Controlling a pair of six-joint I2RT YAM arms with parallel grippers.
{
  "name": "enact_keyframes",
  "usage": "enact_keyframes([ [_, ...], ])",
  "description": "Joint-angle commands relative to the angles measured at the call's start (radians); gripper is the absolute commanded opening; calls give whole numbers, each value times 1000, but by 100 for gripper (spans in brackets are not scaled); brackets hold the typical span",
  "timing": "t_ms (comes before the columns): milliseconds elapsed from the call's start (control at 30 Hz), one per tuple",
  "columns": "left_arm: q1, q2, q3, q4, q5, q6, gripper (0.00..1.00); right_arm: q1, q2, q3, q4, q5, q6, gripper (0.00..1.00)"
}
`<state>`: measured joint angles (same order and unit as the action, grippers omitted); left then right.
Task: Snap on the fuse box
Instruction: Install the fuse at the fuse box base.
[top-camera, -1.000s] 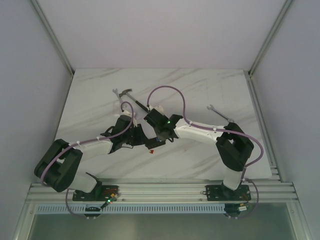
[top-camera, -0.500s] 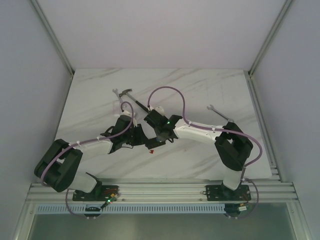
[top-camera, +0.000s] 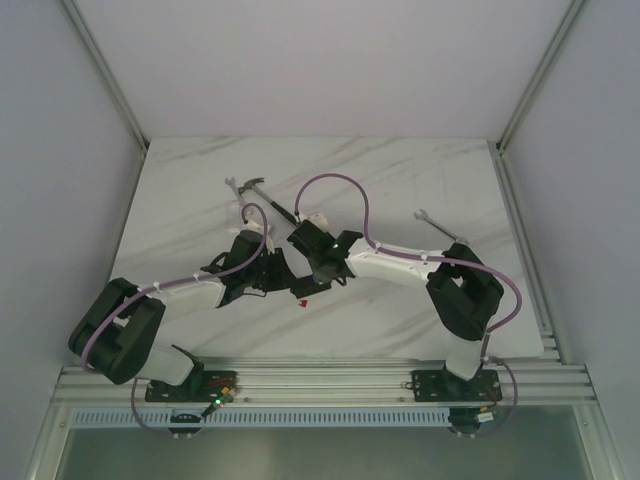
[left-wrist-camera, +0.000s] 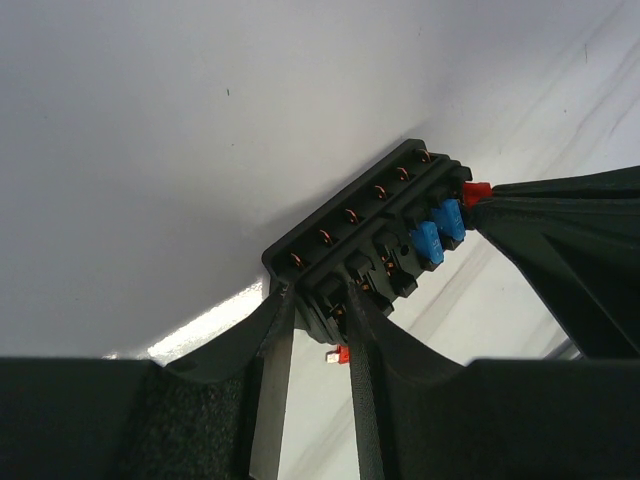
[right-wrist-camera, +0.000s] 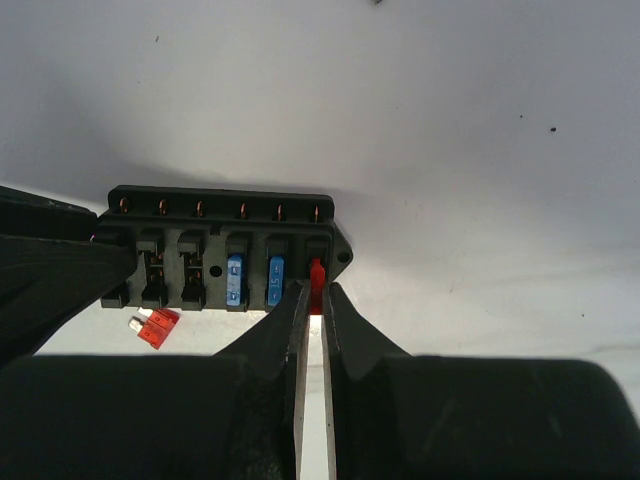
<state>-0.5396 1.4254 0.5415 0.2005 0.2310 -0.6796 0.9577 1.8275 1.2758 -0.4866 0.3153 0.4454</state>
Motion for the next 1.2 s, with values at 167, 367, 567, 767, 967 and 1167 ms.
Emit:
enact_keyframes([
  [167,4,15,5,-6,-3,11,36,6,31,-32,-4,2,10,0],
  [367,4,24,12,-6,-9,11,36,7,38,-39,-12,-10,10,0],
  [567,5,59,37,-4,-12,22,33,6,38,-57,-17,-6,26,0],
  [767,7,77,51,-1,-16,29,33,7,38,-72,-23,-4,40,0],
  [967,9,77,44,-1,-27,34,33,6,30,-87,-46,24,65,0],
  [1167,10,85,39,-1,-24,34,33,1,12,-93,-66,55,75,0],
])
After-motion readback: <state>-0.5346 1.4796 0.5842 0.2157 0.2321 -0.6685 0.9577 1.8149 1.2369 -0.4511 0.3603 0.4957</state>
